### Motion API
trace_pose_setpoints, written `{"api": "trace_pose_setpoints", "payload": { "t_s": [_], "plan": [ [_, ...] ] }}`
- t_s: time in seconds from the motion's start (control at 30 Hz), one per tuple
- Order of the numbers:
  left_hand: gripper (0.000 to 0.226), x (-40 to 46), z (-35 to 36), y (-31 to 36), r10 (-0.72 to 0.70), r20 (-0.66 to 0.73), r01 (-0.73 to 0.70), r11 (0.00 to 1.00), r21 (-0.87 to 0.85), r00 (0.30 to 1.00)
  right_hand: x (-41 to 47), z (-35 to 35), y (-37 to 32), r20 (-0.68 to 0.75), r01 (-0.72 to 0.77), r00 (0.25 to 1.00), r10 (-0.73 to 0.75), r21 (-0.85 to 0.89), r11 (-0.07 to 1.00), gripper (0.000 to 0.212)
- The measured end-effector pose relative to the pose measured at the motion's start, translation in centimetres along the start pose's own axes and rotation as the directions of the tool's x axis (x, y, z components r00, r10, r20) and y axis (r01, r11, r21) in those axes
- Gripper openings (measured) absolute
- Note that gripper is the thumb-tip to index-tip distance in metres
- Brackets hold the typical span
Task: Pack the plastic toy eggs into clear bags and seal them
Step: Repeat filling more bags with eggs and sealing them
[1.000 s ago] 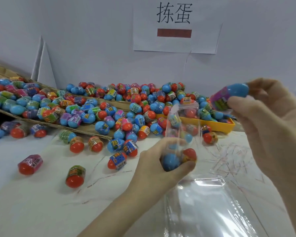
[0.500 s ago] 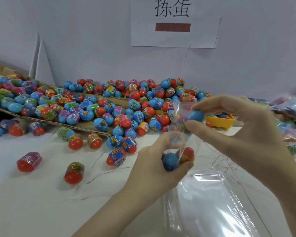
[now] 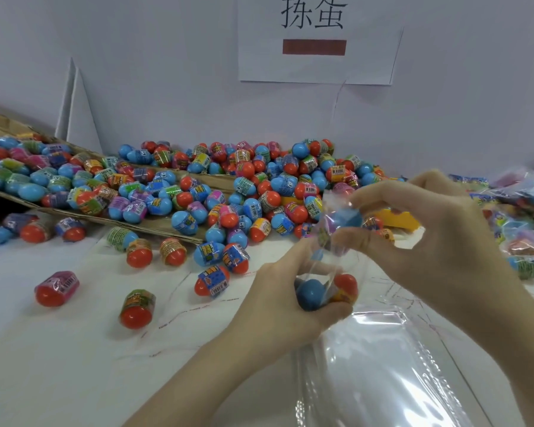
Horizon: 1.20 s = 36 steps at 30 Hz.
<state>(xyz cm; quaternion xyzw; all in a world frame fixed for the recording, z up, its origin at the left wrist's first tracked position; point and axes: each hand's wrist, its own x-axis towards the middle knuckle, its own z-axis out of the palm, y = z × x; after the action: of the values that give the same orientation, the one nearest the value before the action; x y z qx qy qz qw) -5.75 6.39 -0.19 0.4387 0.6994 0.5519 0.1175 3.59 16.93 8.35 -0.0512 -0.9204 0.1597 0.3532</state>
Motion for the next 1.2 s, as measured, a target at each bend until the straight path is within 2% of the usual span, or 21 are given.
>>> {"api": "trace_pose_setpoints", "payload": {
  "t_s": [0.07,0.13,0.23,0.3,0.37,0.47,0.53,0.57,0.63,0.7,0.73,0.77,0.83,0.87,0.93,0.97,1.03,1.13,1.2],
  "plan": [
    [0.042,0.0,0.0,0.0,0.0,0.045,0.004,0.997,-0.083,0.999,-0.1,-0.2,0.2,0.153,-0.032,0.988,0.012,0.13,0.991,0.033],
    [0.034,0.0,-0.1,0.2,0.022,0.065,-0.011,0.987,-0.163,0.998,-0.2,-0.3,0.6,0.224,-0.053,0.975,0.011,0.183,0.982,0.027],
    [0.029,0.1,-0.1,0.4,0.025,0.086,-0.007,0.978,-0.208,0.996,-0.2,0.0,0.7,0.209,-0.025,0.978,-0.005,0.144,0.989,0.038],
    [0.032,0.1,-0.1,0.3,0.011,0.097,0.013,0.97,-0.243,0.995,-0.2,0.4,0.6,0.197,-0.067,0.98,0.036,0.157,0.985,0.046],
    [0.034,0.1,-0.1,0.3,-0.001,0.11,0.032,0.958,-0.284,0.994,-0.2,0.8,0.6,0.15,-0.062,0.988,0.037,0.161,0.985,0.044],
    [0.031,0.2,-0.1,0.3,-0.031,0.11,0.069,0.932,-0.356,0.993,-0.3,1.1,0.9,0.12,-0.012,0.993,-0.012,0.198,0.98,0.029],
    [0.025,0.4,-0.2,0.2,-0.082,0.081,0.108,0.91,-0.4,0.993,-0.2,1.1,1.4,0.034,0.024,0.999,-0.036,0.311,0.95,0.028],
    [0.023,0.6,-0.4,0.1,-0.108,0.06,0.123,0.897,-0.425,0.992,0.0,1.1,1.8,-0.077,0.033,0.997,-0.005,0.372,0.928,0.028],
    [0.019,0.9,-0.6,-0.2,-0.178,0.012,0.16,0.85,-0.502,0.984,0.7,1.2,2.9,-0.316,0.022,0.933,0.173,0.529,0.849,0.025],
    [0.024,1.3,-0.9,-0.7,-0.276,-0.029,0.205,0.777,-0.596,0.961,1.6,1.5,4.3,-0.399,-0.057,0.825,0.4,0.646,0.761,0.026],
    [0.037,1.5,-1.0,-1.0,-0.336,-0.036,0.239,0.737,-0.632,0.941,2.1,1.9,5.1,-0.356,-0.154,0.812,0.463,0.635,0.757,0.027],
    [0.054,1.7,-1.1,-1.2,-0.396,-0.03,0.28,0.699,-0.658,0.918,2.6,2.5,5.8,-0.258,-0.281,0.83,0.494,0.572,0.771,0.024],
    [0.076,1.9,-1.3,-1.2,-0.481,-0.016,0.331,0.626,-0.706,0.877,3.3,4.4,7.4,0.046,-0.488,0.864,0.501,0.319,0.812,0.007],
    [0.078,2.0,-1.3,-1.3,-0.513,-0.024,0.34,0.604,-0.721,0.858,3.4,5.4,8.0,0.173,-0.517,0.852,0.494,0.134,0.846,0.007],
    [0.074,2.1,-1.4,-1.2,-0.557,-0.047,0.364,0.602,-0.711,0.829,3.6,7.3,9.0,0.297,-0.416,0.839,0.456,-0.191,0.889,0.016],
    [0.073,2.2,-1.5,-1.2,-0.567,-0.051,0.373,0.604,-0.705,0.822,3.7,8.1,9.3,0.3,-0.359,0.845,0.442,-0.295,0.886,0.019],
    [0.069,2.2,-1.5,-1.3,-0.575,-0.032,0.377,0.576,-0.725,0.817,3.7,9.0,9.6,0.299,-0.317,0.844,0.445,-0.39,0.865,0.03],
    [0.062,2.0,-1.7,-0.9,-0.544,0.05,0.391,0.533,-0.751,0.838,3.3,9.8,9.9,0.289,-0.243,0.871,0.398,-0.452,0.859,0.034],
    [0.07,1.8,-1.6,-0.6,-0.532,0.058,0.394,0.545,-0.741,0.845,3.0,9.4,9.7,0.175,-0.245,0.927,0.333,-0.391,0.887,0.031]
  ]
}}
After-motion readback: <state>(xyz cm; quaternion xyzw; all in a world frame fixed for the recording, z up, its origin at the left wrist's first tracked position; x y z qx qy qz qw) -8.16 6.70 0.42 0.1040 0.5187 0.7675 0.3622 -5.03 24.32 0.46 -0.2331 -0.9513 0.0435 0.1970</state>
